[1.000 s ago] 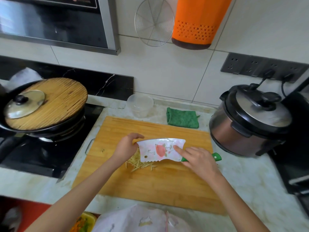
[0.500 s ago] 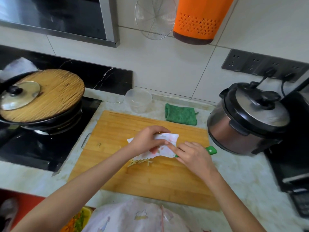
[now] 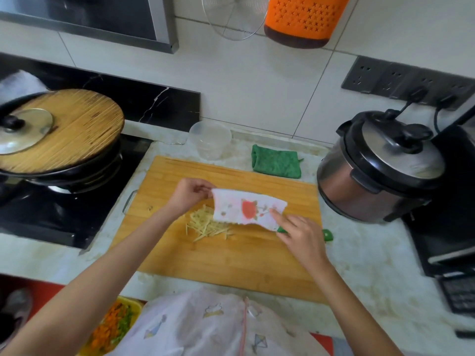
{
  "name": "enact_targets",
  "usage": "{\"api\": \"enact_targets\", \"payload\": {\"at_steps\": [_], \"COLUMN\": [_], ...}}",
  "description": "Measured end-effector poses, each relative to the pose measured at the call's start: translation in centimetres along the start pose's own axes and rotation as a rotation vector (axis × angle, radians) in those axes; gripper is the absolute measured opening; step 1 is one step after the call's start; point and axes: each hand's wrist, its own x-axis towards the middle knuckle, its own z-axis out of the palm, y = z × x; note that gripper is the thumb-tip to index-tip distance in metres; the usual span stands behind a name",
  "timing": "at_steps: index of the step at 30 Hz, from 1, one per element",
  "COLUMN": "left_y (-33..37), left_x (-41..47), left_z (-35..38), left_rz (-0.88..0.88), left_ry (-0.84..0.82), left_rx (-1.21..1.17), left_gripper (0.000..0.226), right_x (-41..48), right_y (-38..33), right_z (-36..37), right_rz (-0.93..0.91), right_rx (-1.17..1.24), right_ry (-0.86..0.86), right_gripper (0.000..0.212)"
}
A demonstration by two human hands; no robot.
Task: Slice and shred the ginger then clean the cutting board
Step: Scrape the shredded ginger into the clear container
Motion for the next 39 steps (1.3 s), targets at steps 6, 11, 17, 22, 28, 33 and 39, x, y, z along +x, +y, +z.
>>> {"api": "enact_targets", "payload": {"at_steps": [6, 11, 17, 22, 28, 33, 39], "left_y": [-2.7, -3.3, -3.8, -3.7, -4.0, -3.7, -3.7], "left_x": [-0.7, -1.9, -2.3, -2.3, -1.9, -2.1, -2.0], "left_z": [1.2, 2.1, 1.9, 1.7, 0.8, 0.3, -0.5], "left_rz": [0.144, 0.170, 0.326, 0.316, 0.210, 0.243, 0.219], "left_ry": [-0.298, -0.050, 0.009, -0.081, -0.253, -0.223, -0.378], "left_rx": [0.462, 0.371, 0.691, 0.645, 0.686, 0.472, 0.443], "left_gripper": [0.052, 0.026, 0.020, 0.020, 0.056, 0.048, 0.050], "right_x": [-1.7, -2.5, -2.4, -2.0, -1.3, 1.7, 7.7], "right_y": [-2.9, -5.0, -6.5, -6.2, -5.4, -5.1, -4.4], "right_z": [3.4, 5.5, 6.0, 5.8, 5.3, 5.6, 7.8], "right_rz": [0.506, 0.654, 0.758, 0.687, 0.672, 0.760, 0.834], "right_rx": [0.098, -0.017, 0.124, -0.046, -0.010, 0.114, 0.599], "right_ry": [-0.233, -0.471, -0.595, -0.694, -0.636, -0.449, -0.288], "right_gripper": [0.049, 0.060, 0.053, 0.058, 0.044, 0.064, 0.059]}}
